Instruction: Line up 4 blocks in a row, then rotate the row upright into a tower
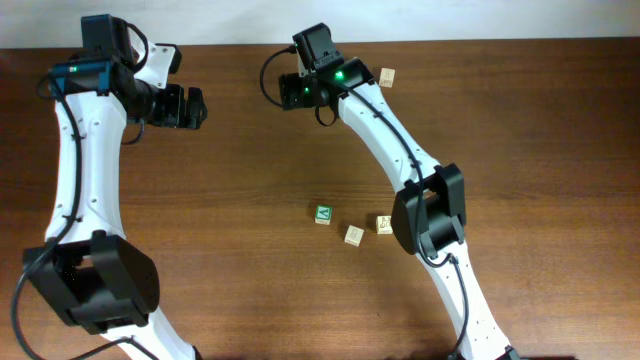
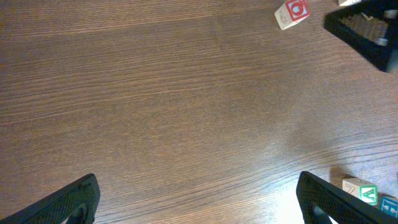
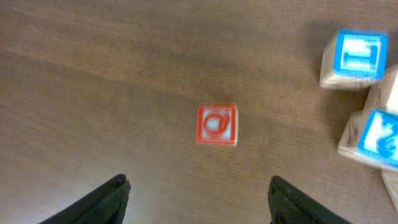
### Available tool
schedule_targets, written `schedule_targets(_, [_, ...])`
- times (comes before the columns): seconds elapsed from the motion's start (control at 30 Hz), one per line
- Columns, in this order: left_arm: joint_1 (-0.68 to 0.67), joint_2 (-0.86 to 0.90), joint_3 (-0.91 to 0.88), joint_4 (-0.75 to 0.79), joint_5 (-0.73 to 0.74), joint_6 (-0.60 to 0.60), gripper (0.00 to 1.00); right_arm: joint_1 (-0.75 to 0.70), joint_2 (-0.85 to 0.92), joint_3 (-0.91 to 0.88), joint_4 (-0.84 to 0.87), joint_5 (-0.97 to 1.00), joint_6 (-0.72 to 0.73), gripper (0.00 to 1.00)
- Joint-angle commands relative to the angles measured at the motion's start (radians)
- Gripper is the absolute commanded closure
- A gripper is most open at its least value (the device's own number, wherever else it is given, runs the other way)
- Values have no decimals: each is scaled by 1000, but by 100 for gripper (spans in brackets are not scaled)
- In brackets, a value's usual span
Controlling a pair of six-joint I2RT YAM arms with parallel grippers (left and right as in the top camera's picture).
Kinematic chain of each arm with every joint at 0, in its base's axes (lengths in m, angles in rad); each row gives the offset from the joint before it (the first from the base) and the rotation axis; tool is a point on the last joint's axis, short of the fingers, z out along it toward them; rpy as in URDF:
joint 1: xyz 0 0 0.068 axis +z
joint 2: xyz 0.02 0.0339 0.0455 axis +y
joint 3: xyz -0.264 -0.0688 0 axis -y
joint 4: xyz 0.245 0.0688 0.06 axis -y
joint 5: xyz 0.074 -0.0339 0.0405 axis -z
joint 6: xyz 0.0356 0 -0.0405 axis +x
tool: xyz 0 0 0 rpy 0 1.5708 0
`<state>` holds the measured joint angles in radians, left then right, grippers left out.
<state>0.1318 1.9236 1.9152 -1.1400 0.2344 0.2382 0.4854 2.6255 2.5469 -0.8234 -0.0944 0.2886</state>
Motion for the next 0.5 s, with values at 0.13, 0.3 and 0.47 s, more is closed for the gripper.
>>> schedule_targets(0.13, [-1,8,14,2,4,-13,1,5,144,4,213,108,-49,26])
schedule_targets(0.3, [-1,8,14,2,4,-13,1,5,188,3,250,107,-35,37])
schedule_targets(0.47, [-1,8,14,2,4,-13,1,5,188,4,308,106,19,56])
